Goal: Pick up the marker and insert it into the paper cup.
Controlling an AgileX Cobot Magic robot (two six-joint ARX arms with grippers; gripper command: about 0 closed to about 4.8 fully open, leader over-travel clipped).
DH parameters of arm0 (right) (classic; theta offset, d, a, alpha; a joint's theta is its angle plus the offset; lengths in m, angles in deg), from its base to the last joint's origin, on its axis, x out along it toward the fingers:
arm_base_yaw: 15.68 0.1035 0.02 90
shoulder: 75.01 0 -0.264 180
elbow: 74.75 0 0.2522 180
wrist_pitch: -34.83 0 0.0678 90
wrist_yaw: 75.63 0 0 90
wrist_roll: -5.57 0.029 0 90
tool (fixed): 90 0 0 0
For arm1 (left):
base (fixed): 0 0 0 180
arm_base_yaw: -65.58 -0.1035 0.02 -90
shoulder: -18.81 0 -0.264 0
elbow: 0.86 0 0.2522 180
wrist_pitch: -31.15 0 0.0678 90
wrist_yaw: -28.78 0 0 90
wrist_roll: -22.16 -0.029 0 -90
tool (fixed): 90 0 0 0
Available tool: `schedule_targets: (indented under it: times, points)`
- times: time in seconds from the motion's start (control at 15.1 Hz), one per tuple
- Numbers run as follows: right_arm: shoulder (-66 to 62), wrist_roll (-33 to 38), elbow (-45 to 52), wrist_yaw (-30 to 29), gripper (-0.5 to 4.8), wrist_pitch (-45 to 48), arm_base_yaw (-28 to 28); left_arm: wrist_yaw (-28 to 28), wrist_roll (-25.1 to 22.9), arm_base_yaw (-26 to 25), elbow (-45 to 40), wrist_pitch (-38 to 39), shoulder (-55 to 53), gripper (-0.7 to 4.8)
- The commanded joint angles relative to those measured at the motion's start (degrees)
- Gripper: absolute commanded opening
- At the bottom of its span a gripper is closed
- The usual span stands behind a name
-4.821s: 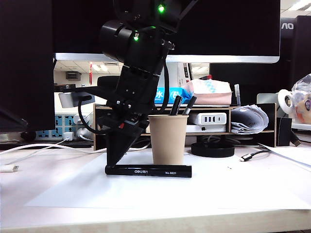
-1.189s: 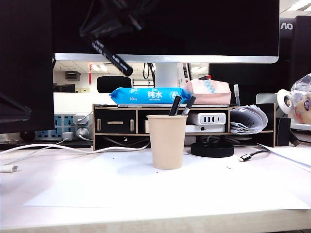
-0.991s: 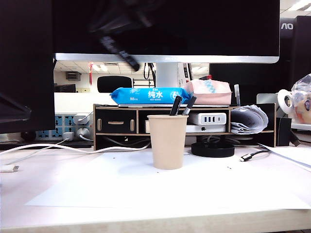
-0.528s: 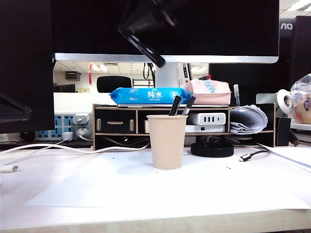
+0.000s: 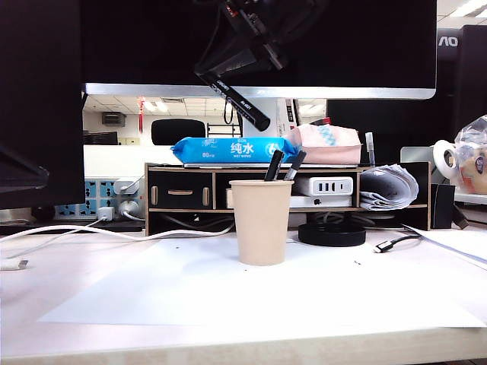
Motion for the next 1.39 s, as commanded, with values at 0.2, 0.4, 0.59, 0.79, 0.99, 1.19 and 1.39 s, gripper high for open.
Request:
schedule_targets:
  times: [0.2,0.4,0.59,0.79,0.99,1.19,1.39]
  points:
    - [3.3,0.8,4.3,-2.8,0.68,4.5,-1.1,-0.1,-0.2,-0.1,0.1,-0.7,0.0,-0.05]
    - [6.3,0.9,8.6,-5.2,0.68,8.4,-1.3,-0.1,-0.2,-0.1,0.1,-0.7,0.0,-0.05]
    - [8.8,2.7,13.3,-6.4,0.68,13.5,-1.3,-0.1,-0.2,-0.1,0.1,-0.7,0.0,-0.05]
    - [14.5,5.8,21.7,-7.9,0.69,23.0,-1.6,-0.1,-0.2,-0.1,0.1,-0.6,0.0,-0.05]
    - [17.6,8.7,26.9,-7.9,0.73,29.6,-2.1,-0.1,-0.2,-0.1,0.1,-0.4,0.0,-0.05]
    - [18.3,11.1,31.0,-8.6,0.73,34.8,-2.3,-0.1,-0.2,-0.1,0.1,-0.3,0.0,-0.05]
    - [18.5,12.6,35.0,-7.3,0.73,42.2,-2.3,-0.2,-0.2,-0.1,0.1,-0.2,0.0,-0.05]
